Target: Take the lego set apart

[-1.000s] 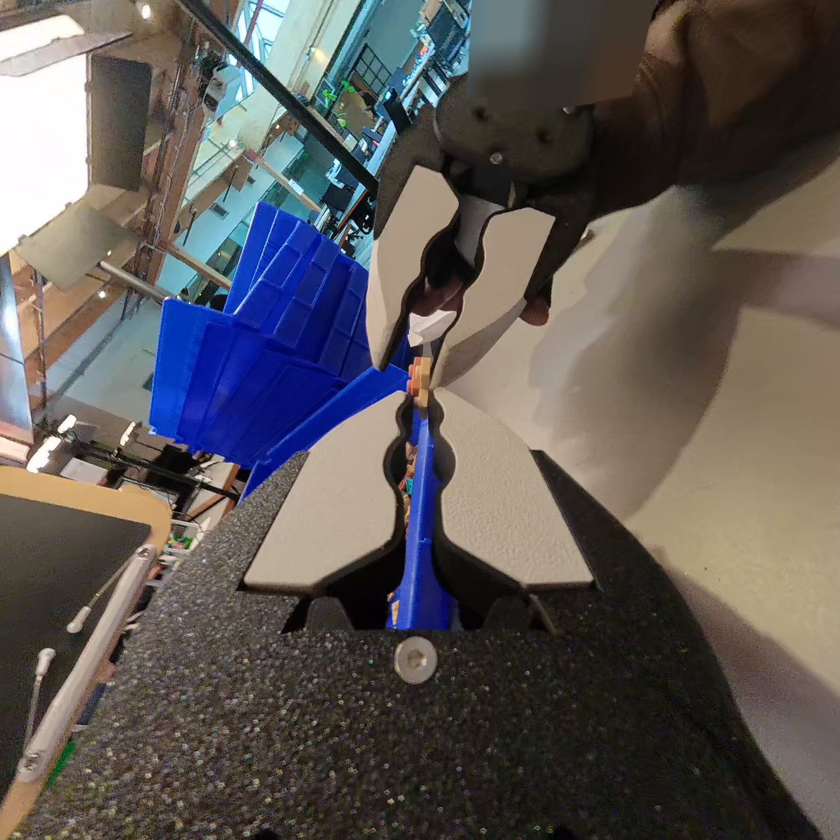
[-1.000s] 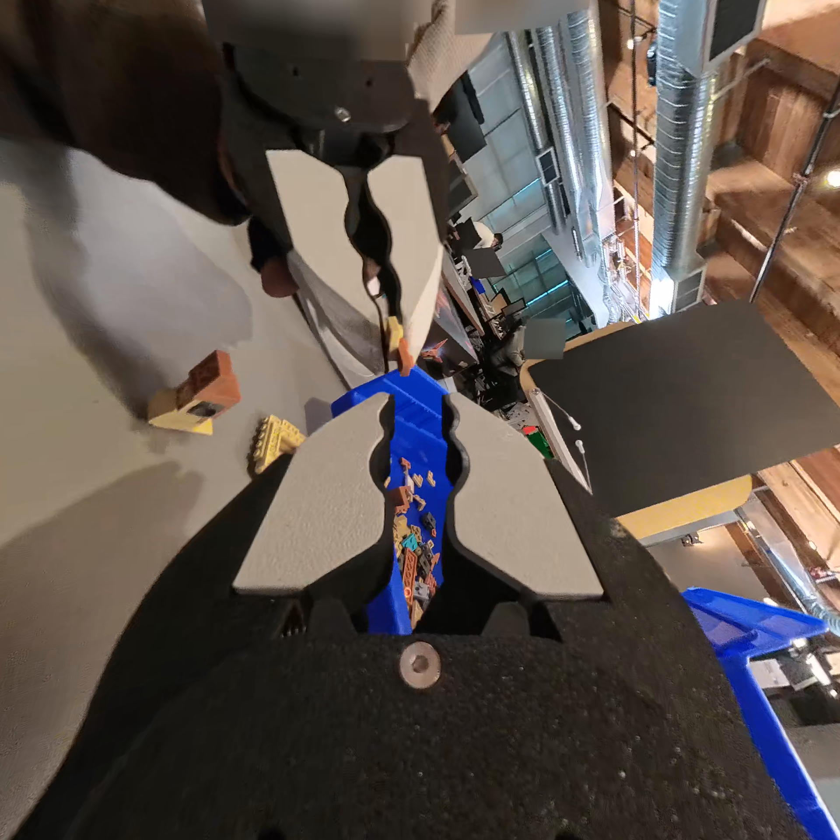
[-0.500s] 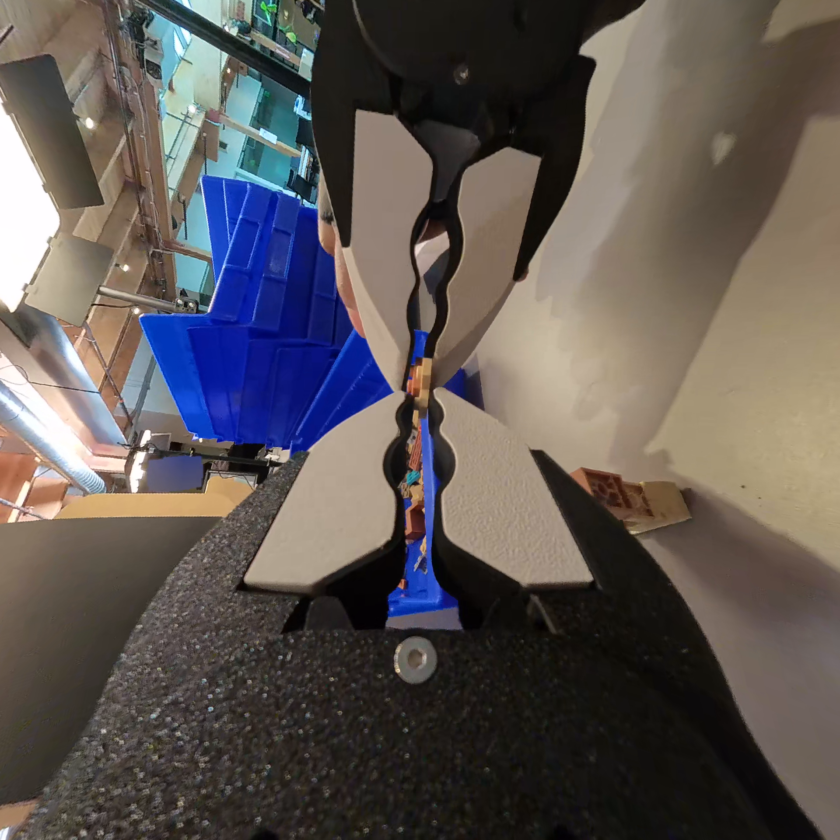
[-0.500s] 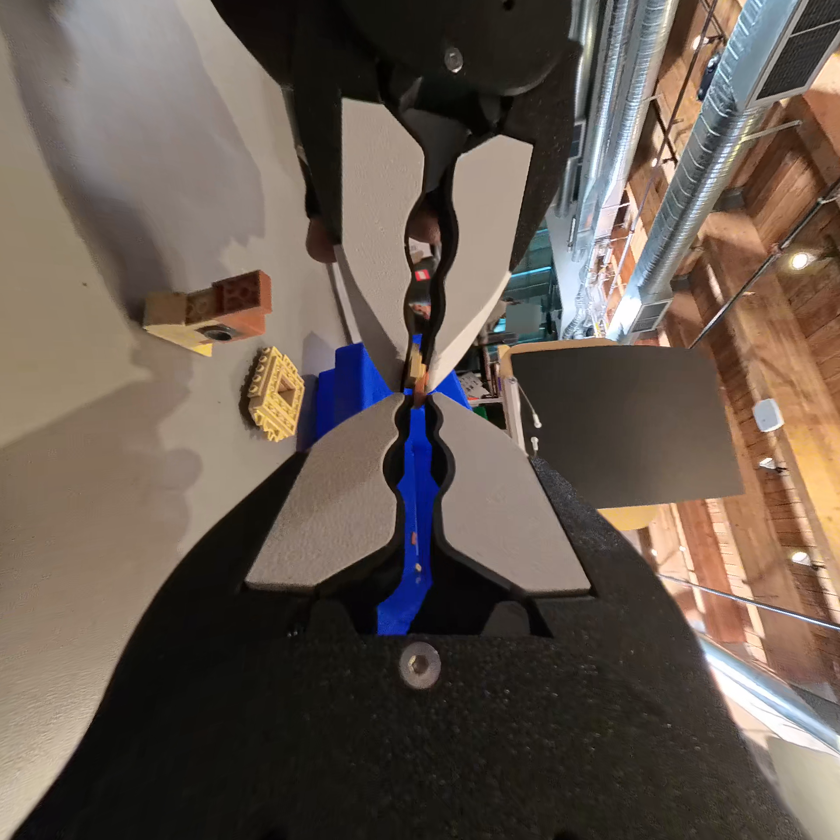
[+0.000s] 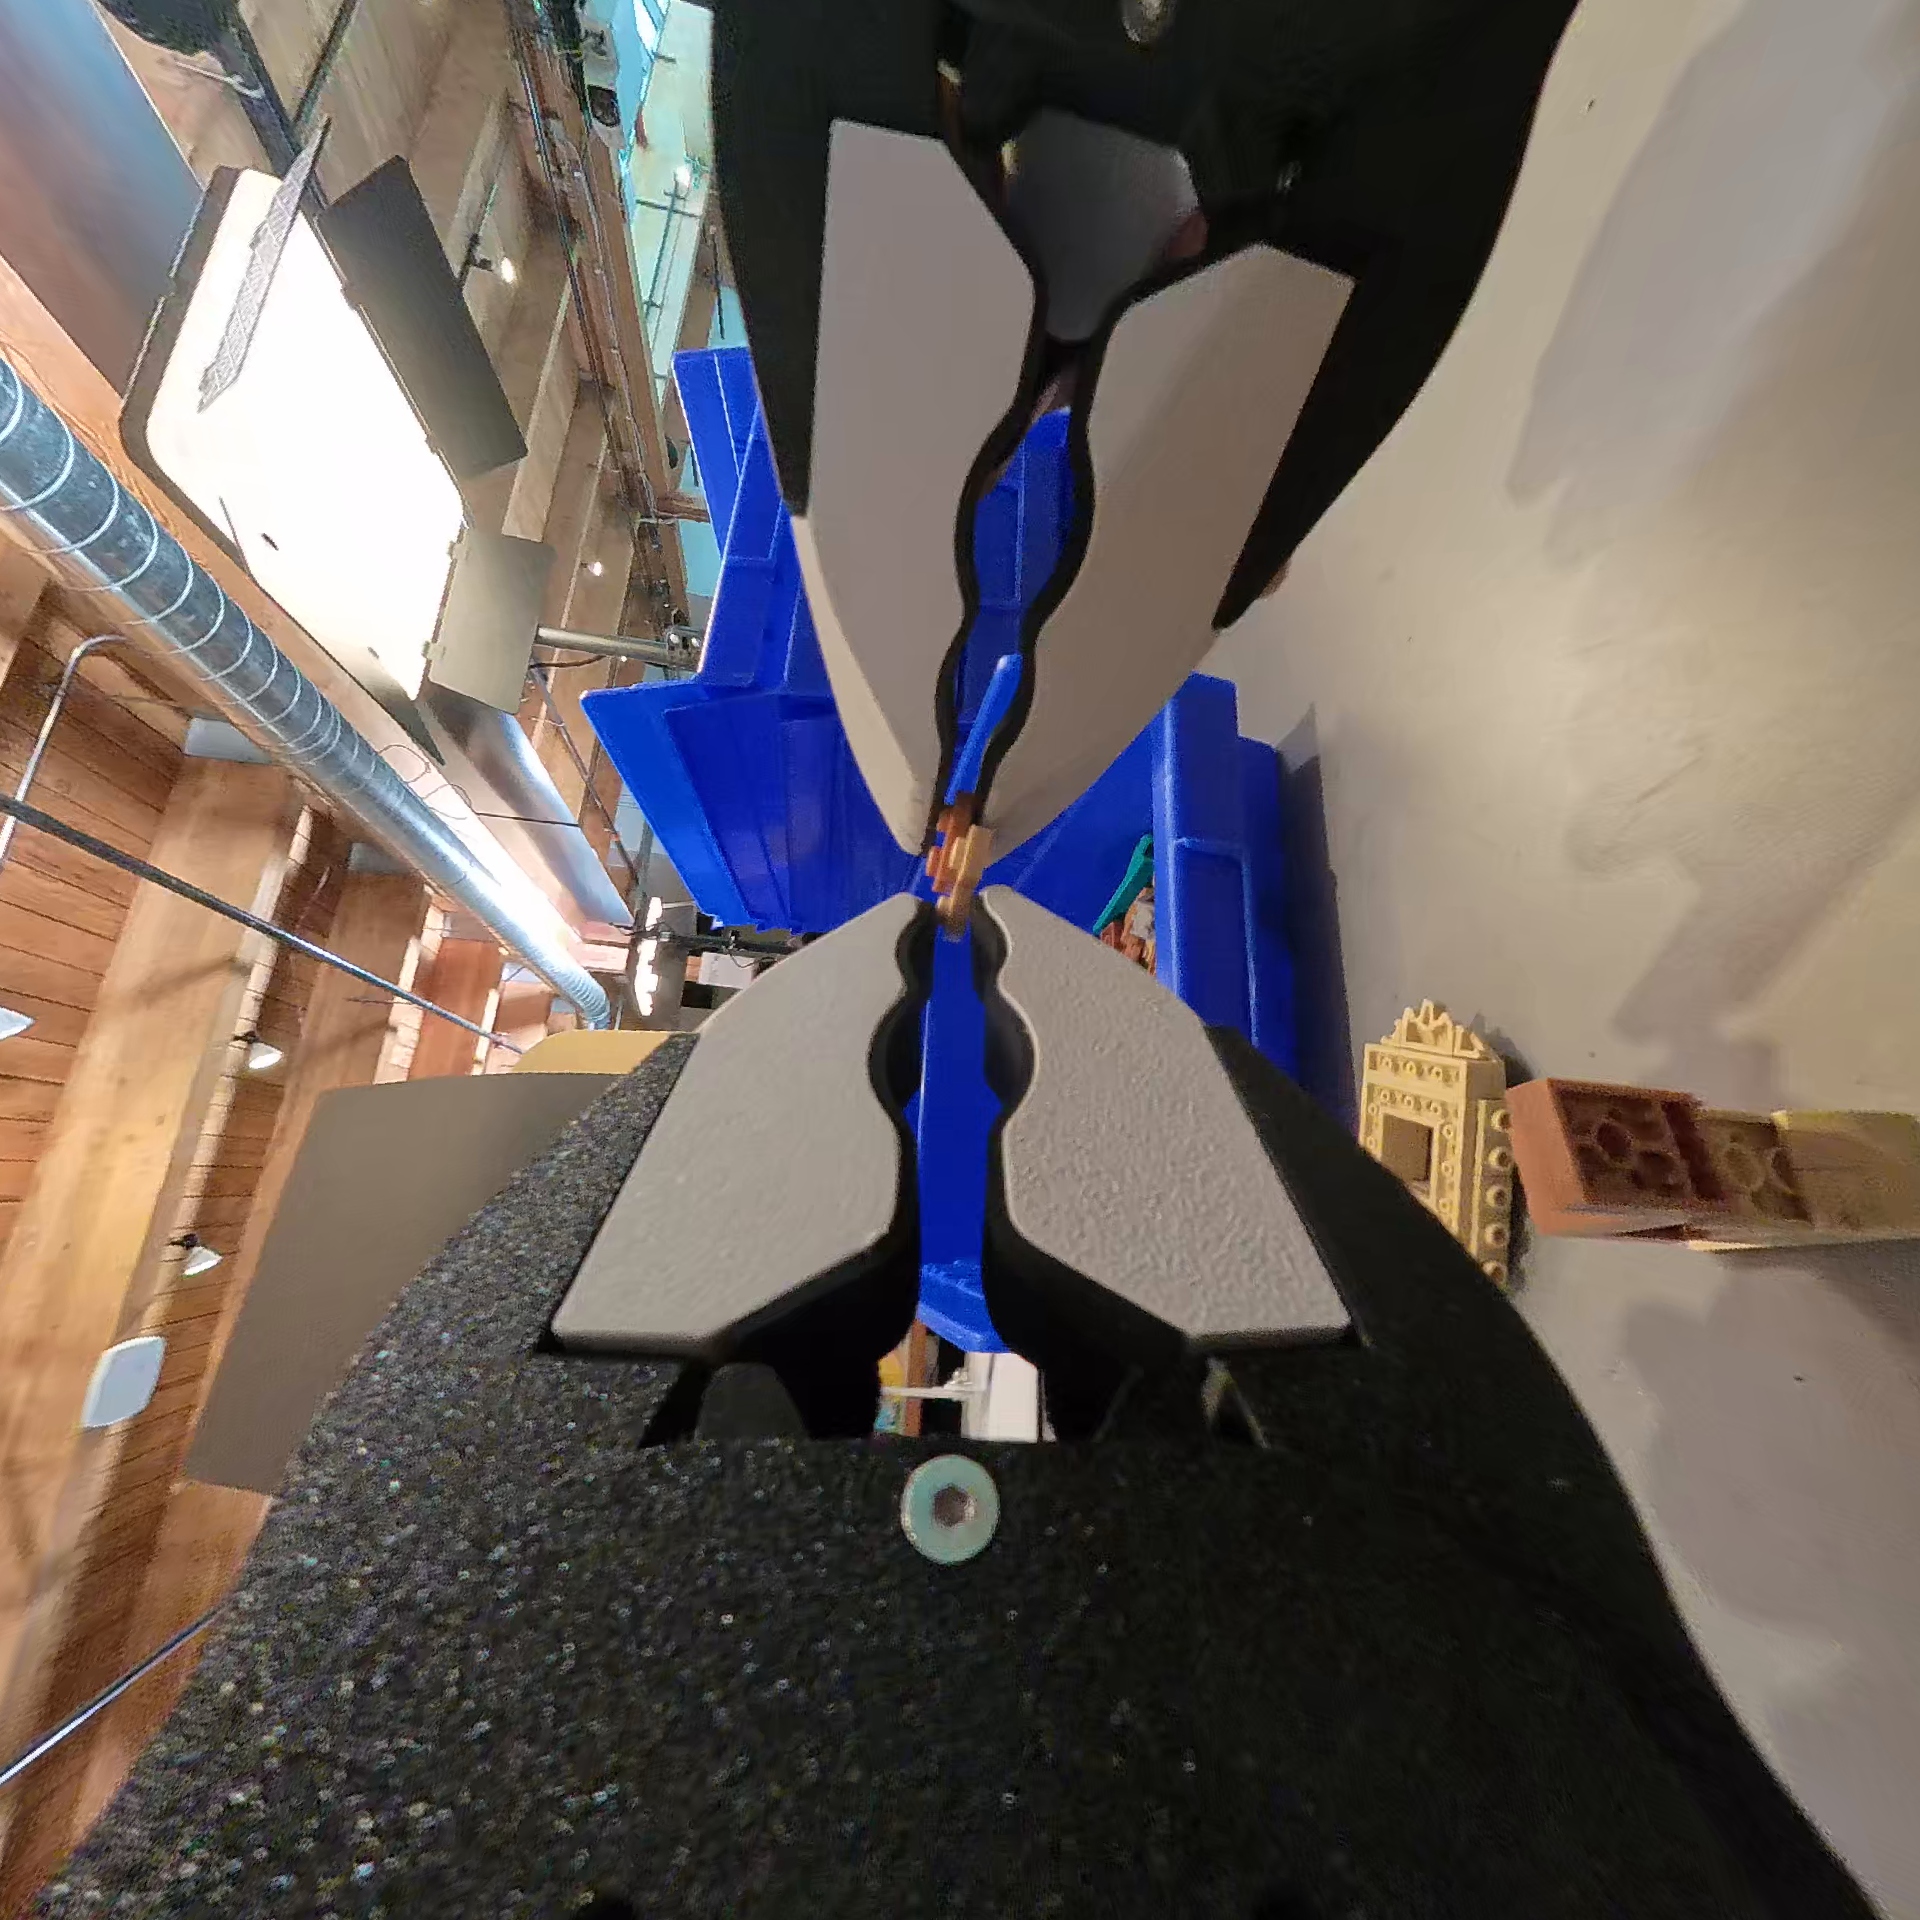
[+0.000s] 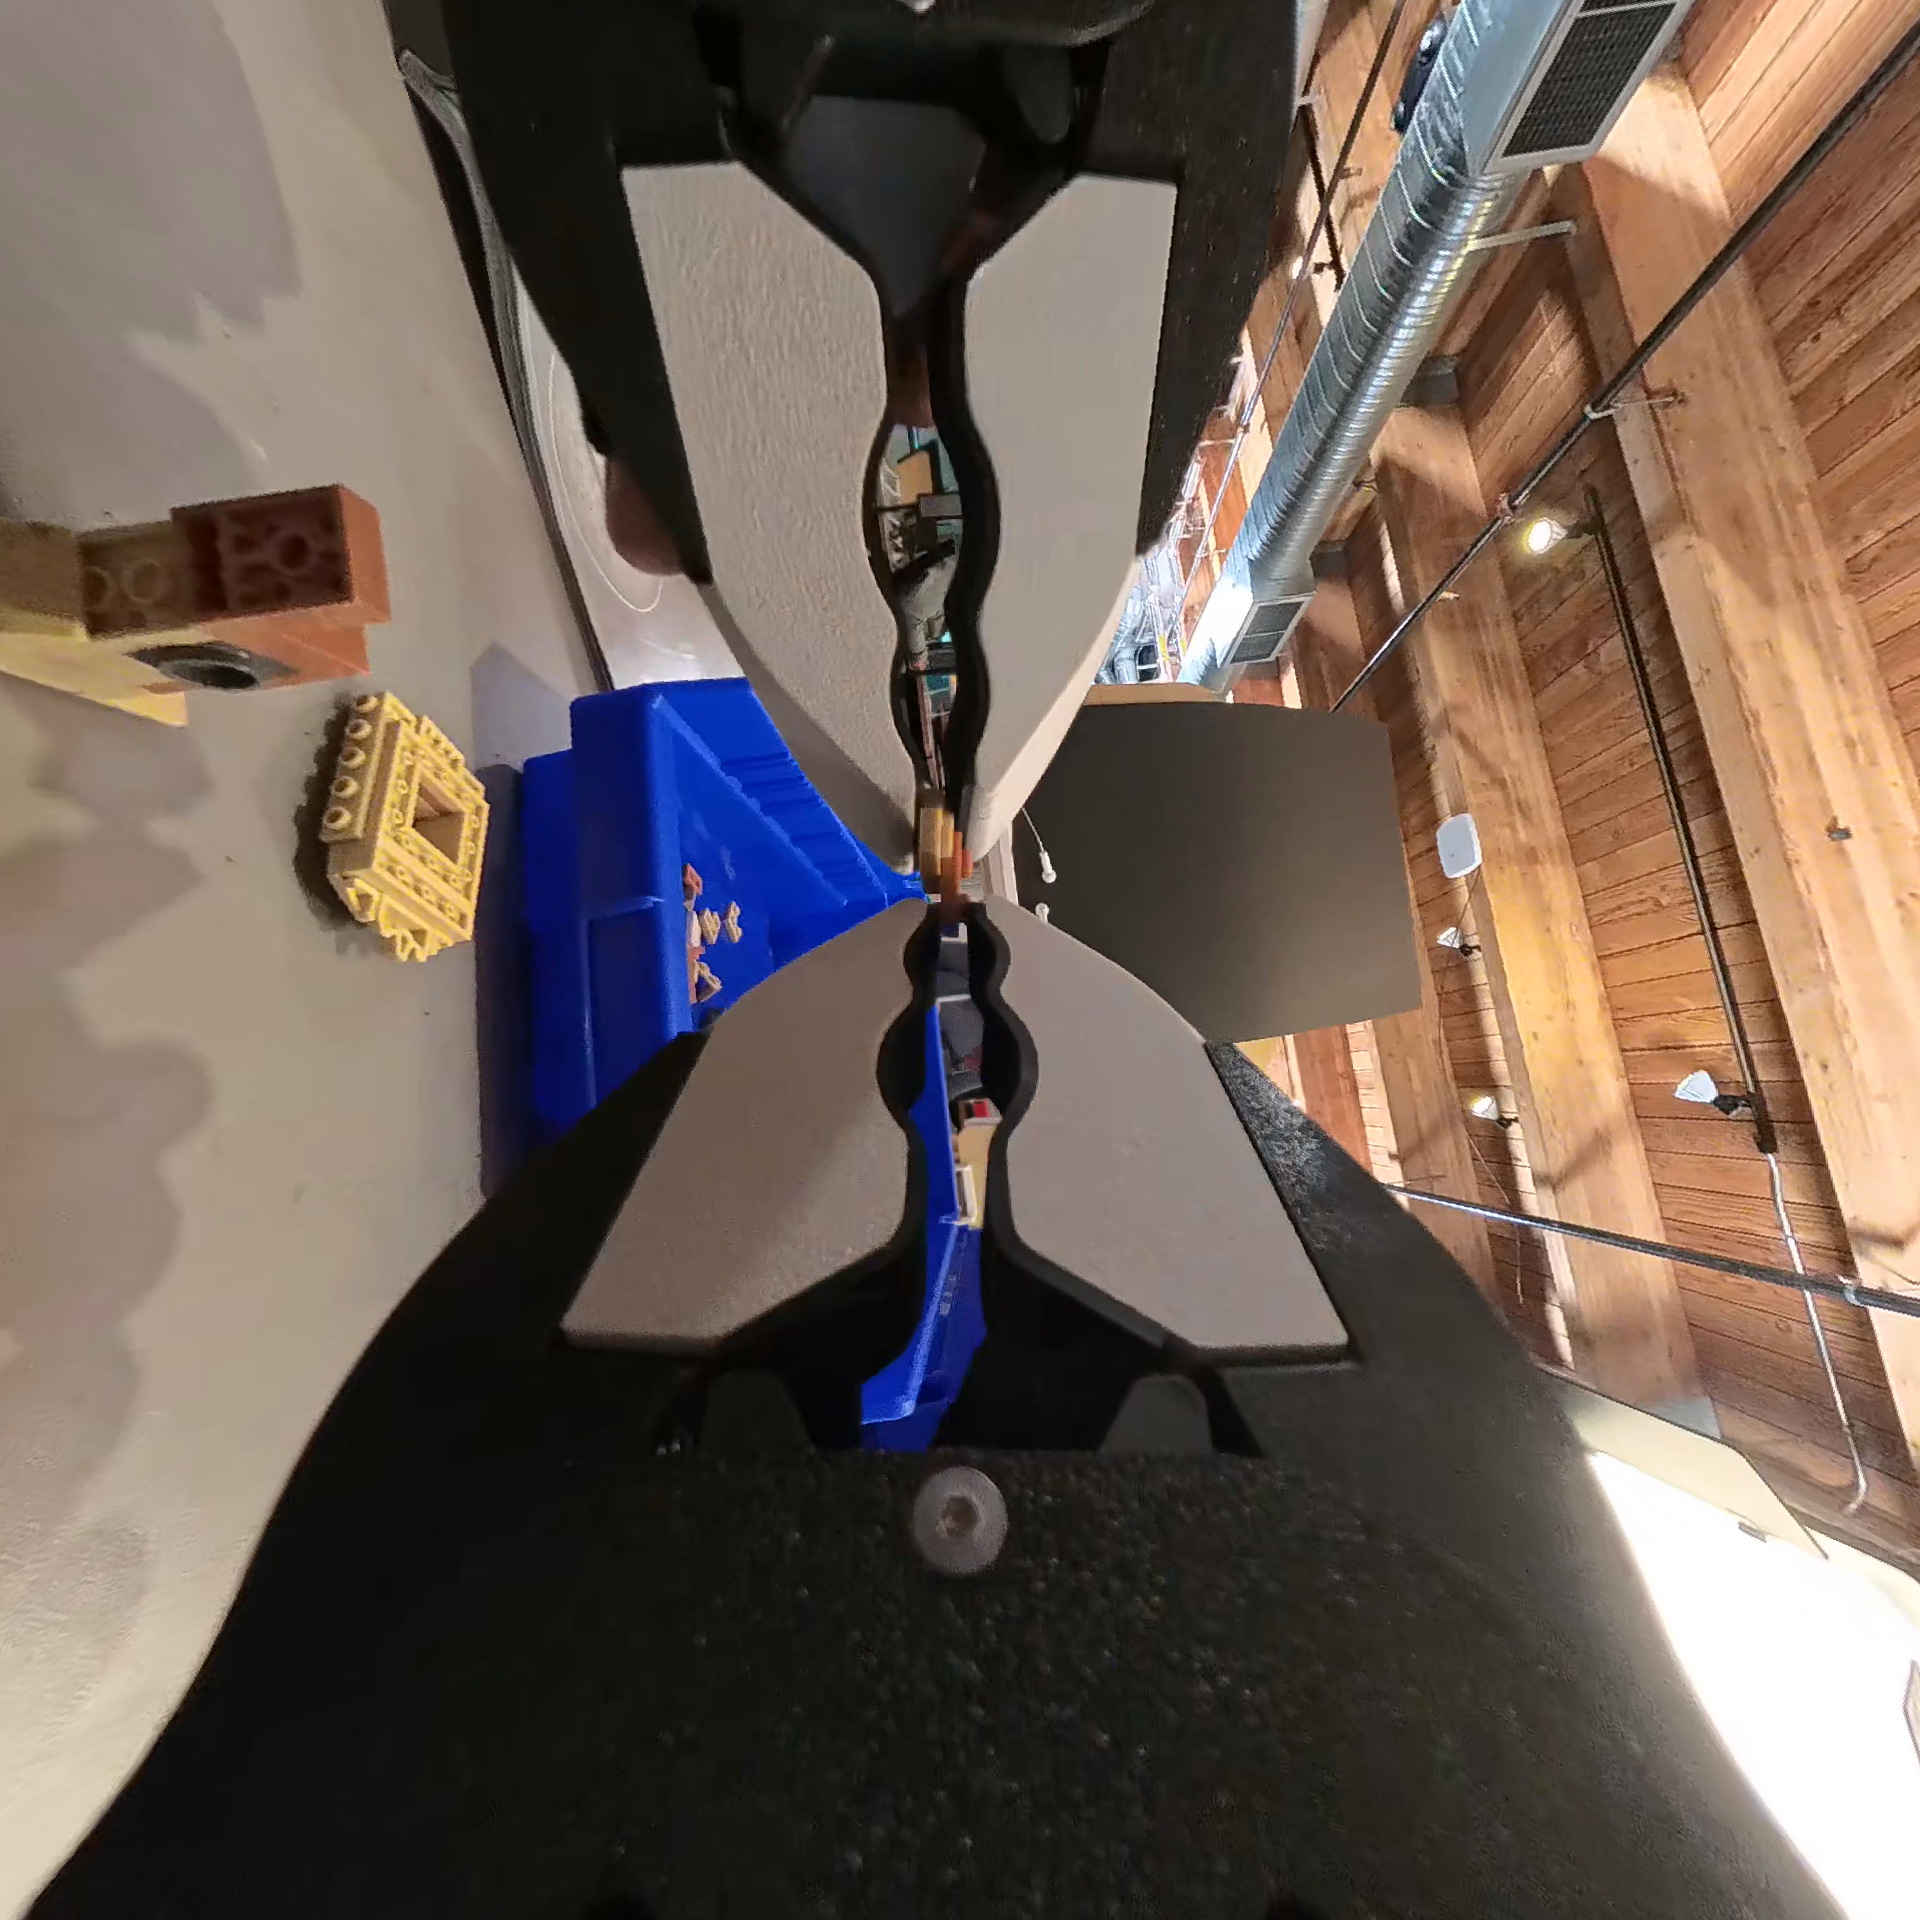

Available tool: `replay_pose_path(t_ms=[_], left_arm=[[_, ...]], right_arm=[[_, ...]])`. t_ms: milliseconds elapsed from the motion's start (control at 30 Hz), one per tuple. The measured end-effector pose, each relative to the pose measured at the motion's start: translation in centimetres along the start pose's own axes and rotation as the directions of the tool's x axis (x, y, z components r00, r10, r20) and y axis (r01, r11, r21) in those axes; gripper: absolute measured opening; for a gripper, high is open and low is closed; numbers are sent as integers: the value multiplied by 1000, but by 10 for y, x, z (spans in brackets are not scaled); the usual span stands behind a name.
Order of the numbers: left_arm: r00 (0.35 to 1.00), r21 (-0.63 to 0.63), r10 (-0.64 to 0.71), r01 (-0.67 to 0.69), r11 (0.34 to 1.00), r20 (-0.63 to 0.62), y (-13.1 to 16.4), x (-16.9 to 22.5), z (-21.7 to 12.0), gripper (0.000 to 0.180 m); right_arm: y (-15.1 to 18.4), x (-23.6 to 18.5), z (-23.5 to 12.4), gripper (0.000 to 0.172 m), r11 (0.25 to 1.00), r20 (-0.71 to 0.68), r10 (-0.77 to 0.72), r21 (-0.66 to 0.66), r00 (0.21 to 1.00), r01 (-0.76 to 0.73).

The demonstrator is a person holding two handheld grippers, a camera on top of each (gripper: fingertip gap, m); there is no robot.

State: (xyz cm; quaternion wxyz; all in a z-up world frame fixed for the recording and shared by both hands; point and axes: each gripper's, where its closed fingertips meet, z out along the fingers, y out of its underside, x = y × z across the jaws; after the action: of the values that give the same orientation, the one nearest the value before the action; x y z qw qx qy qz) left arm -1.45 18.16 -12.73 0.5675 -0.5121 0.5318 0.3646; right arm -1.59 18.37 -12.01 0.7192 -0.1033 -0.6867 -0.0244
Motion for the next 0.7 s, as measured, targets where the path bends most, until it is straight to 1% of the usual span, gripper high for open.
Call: replay_pose_path(t_ms=[167, 300, 400, 433, 500, 567, 600, 700], left_arm=[[999, -37, 53, -53, 998, -5, 3, 3, 0, 5], [995, -40, 95, -95, 995, 10, 1, 1, -2, 4], [986, -55, 165, -164, 985, 17, 1, 1, -1, 4], [982, -61, 186, -185, 981, 15, 2, 2, -1, 4], [976, -70, 216, -215, 974, 12, 3, 4, 0, 4], [973, -51, 229, -227, 972, 22, -2, 4, 0, 4], [974, -46, 227, -226, 973, 24, -4, 3, 0, 4], [985, -34, 171, -169, 985, 38, -5, -1, 0, 4]], right_arm=[[-1, -2, 1, 5, 1000, -2, -22, -11, 1000, 21], [-3, -1, 0, 4, 1000, 0, 2, 4, 1000, -2], [-2, -3, 0, 4, 999, 32, 38, 8, 999, -38], [-2, -5, 0, 4, 997, 56, 77, 7, 995, -78], [0, -8, 1, 4, 977, 116, 210, 1, 971, -212], [5, -11, 2, 4, 935, 174, 353, -30, 919, -353], [8, -11, 3, 4, 915, 184, 402, -41, 897, -401], [20, -8, 5, 4, 891, 162, 453, -68, 877, -448]])
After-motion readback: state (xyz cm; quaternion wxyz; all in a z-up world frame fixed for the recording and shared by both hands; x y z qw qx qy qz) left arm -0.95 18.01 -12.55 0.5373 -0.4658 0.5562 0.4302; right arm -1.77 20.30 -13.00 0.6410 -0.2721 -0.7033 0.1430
